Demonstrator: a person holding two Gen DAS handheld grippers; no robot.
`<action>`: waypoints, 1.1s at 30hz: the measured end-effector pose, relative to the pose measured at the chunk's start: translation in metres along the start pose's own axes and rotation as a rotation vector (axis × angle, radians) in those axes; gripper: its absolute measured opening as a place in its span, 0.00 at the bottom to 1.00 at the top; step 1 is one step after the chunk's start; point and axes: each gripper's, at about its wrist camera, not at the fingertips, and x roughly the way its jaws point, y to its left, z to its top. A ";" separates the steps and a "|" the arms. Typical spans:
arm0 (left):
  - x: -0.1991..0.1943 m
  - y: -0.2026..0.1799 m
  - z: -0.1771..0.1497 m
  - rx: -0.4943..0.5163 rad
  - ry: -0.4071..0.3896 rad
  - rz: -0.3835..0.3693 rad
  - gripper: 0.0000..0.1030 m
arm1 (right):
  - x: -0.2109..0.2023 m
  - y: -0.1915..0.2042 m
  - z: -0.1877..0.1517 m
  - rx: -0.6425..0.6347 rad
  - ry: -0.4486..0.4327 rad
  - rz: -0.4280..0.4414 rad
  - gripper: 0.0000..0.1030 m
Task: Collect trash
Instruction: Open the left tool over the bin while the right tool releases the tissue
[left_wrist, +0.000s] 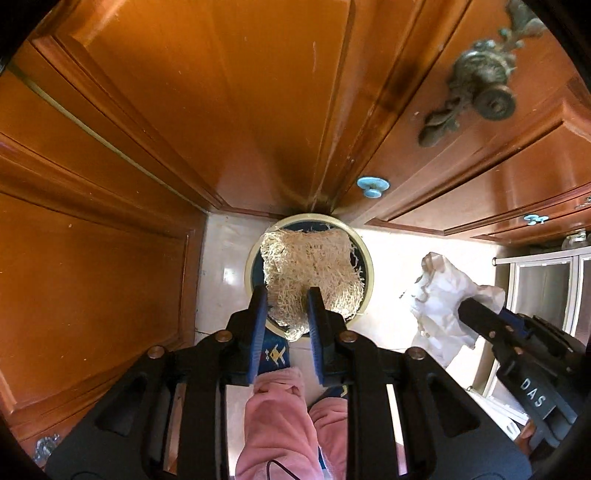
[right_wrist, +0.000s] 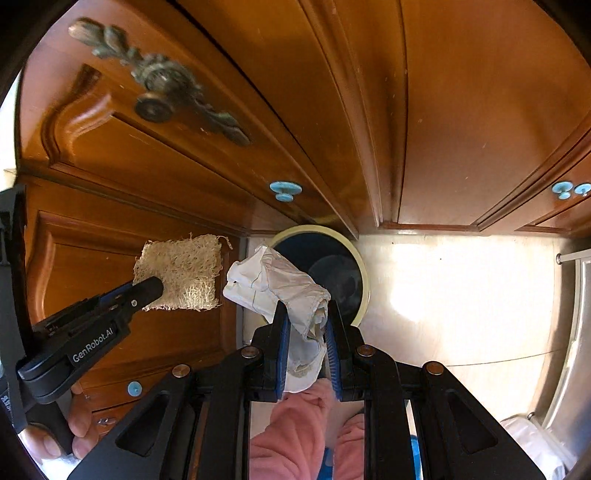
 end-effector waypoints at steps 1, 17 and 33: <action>0.003 0.001 0.000 -0.001 0.008 0.000 0.21 | 0.004 0.002 0.000 0.001 0.006 -0.002 0.17; 0.034 0.035 0.002 -0.066 0.047 -0.051 0.30 | 0.034 0.026 0.014 -0.046 0.037 0.008 0.17; 0.017 0.048 -0.002 -0.095 0.032 -0.058 0.31 | 0.051 0.044 0.025 -0.021 0.026 -0.020 0.60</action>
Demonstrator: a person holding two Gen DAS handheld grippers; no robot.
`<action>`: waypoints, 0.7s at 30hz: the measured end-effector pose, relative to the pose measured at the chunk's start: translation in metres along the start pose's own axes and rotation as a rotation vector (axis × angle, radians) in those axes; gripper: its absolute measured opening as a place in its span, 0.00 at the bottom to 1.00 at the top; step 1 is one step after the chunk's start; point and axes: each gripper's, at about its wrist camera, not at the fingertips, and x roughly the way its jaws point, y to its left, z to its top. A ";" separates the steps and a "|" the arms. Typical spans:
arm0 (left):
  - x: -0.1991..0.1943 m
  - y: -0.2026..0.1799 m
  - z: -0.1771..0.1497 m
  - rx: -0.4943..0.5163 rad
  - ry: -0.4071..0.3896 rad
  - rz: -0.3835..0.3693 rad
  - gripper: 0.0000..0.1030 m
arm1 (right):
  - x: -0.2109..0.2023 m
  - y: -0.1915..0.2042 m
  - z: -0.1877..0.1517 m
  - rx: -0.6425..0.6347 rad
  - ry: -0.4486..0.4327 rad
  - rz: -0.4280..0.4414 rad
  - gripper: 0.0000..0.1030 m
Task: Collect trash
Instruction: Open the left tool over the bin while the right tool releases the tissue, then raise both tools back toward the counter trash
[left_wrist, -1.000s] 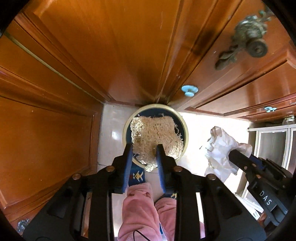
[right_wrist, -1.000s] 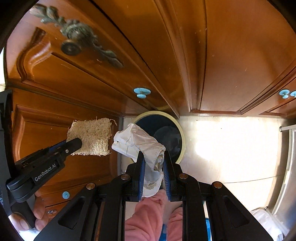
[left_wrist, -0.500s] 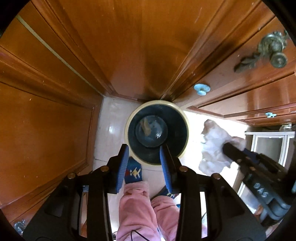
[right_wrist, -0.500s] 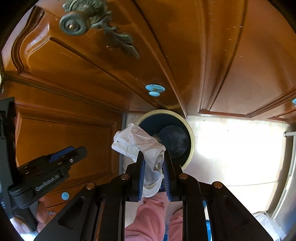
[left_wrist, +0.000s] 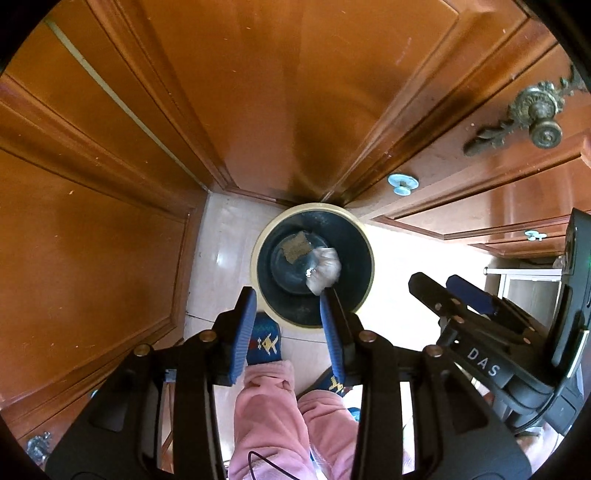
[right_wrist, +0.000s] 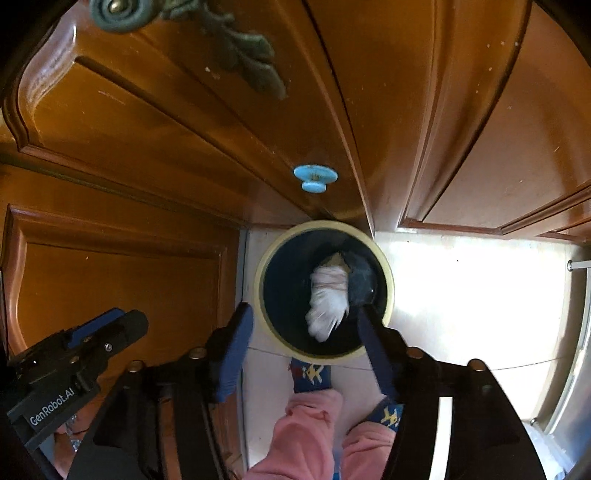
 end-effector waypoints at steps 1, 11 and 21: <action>-0.001 0.000 0.000 -0.004 -0.002 0.003 0.31 | -0.002 0.001 0.001 0.001 0.001 -0.002 0.60; -0.076 -0.002 0.000 0.003 -0.075 -0.020 0.31 | -0.068 0.022 -0.003 -0.025 -0.057 0.015 0.60; -0.229 -0.029 0.013 0.106 -0.224 -0.108 0.35 | -0.235 0.078 -0.019 -0.142 -0.194 0.027 0.60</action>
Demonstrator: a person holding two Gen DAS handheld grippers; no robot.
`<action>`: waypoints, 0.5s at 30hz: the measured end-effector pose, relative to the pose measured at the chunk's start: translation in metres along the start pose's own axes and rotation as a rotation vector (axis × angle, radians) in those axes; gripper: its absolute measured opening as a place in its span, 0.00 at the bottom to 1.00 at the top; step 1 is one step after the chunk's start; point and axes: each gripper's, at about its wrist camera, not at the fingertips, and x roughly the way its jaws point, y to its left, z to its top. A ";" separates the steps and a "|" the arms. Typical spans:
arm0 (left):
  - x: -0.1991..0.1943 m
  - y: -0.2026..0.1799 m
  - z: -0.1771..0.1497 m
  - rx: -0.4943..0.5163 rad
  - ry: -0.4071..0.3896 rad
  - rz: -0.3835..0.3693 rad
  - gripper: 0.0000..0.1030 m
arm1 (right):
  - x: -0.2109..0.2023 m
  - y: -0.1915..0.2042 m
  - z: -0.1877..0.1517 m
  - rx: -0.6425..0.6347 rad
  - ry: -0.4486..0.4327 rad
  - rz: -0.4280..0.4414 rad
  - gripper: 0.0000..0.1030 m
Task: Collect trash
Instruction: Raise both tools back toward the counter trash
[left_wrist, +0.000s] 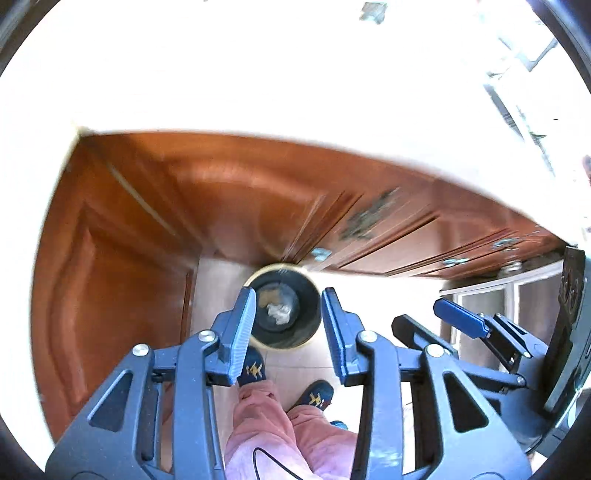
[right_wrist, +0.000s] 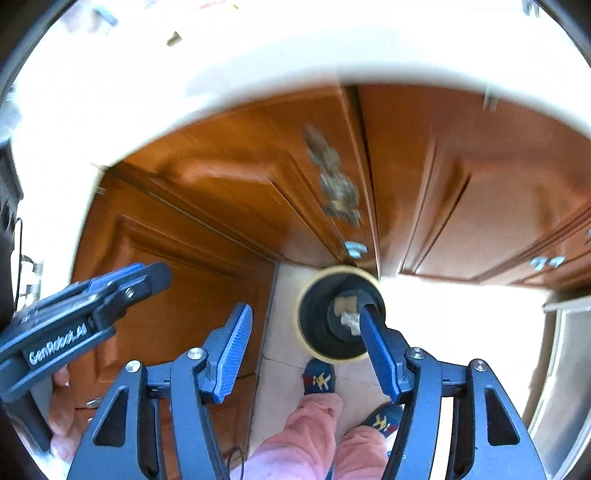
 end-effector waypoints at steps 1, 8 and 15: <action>-0.014 -0.004 0.006 0.017 -0.014 -0.006 0.36 | -0.020 0.008 0.005 -0.008 -0.023 -0.001 0.60; -0.087 -0.028 0.048 0.128 -0.104 -0.040 0.38 | -0.122 0.045 0.031 -0.062 -0.208 -0.052 0.60; -0.125 -0.033 0.096 0.178 -0.166 -0.064 0.39 | -0.185 0.066 0.061 -0.056 -0.344 -0.112 0.62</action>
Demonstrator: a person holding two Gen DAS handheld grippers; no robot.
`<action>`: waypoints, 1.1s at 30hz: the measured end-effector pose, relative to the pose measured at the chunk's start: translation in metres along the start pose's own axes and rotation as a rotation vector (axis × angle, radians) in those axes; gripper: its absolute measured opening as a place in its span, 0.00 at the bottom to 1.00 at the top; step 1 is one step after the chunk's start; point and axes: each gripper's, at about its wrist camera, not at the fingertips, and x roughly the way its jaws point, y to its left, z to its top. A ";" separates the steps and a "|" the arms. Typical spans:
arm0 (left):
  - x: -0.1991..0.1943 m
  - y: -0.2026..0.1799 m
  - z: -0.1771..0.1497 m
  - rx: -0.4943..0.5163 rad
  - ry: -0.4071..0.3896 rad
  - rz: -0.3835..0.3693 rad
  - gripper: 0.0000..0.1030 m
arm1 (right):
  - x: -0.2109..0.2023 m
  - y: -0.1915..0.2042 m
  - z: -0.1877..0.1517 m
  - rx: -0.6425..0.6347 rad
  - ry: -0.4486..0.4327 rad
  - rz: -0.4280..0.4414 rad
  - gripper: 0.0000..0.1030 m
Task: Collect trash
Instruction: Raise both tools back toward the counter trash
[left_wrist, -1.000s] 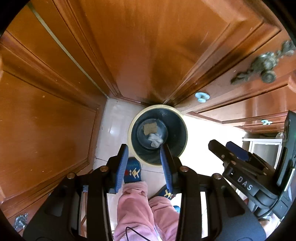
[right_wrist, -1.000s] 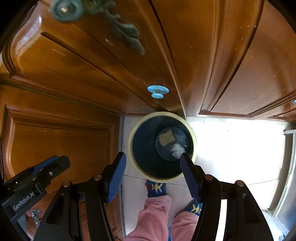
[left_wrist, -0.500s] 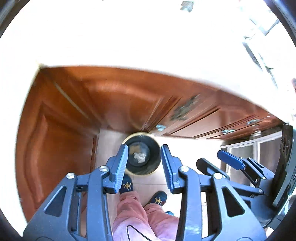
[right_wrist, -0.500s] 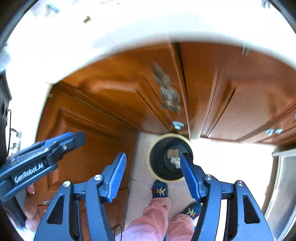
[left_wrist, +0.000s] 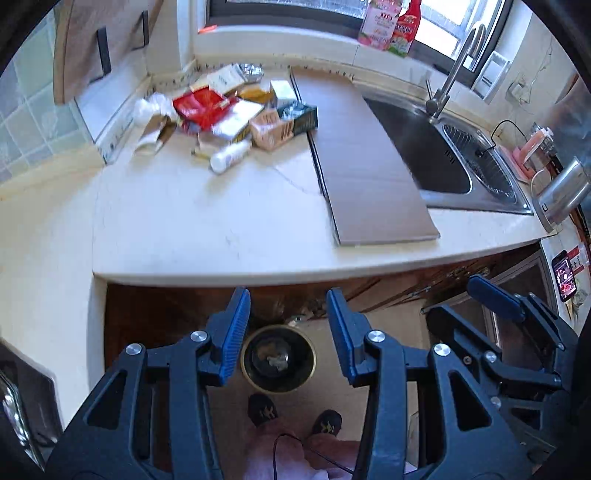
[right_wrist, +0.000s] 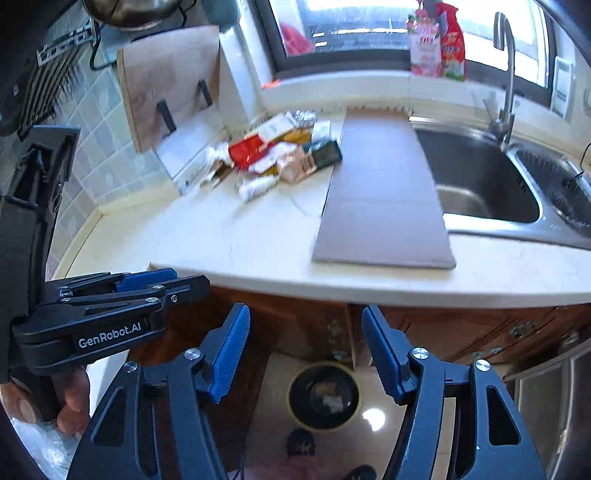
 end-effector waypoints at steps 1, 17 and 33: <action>-0.002 0.000 0.007 0.012 -0.008 -0.005 0.38 | -0.005 0.002 0.006 0.004 -0.014 -0.010 0.62; 0.027 0.040 0.083 0.092 -0.050 0.026 0.38 | 0.015 0.007 0.092 0.091 -0.099 -0.072 0.64; 0.075 0.092 0.128 -0.081 -0.006 0.097 0.38 | 0.129 -0.035 0.199 0.087 0.011 0.100 0.65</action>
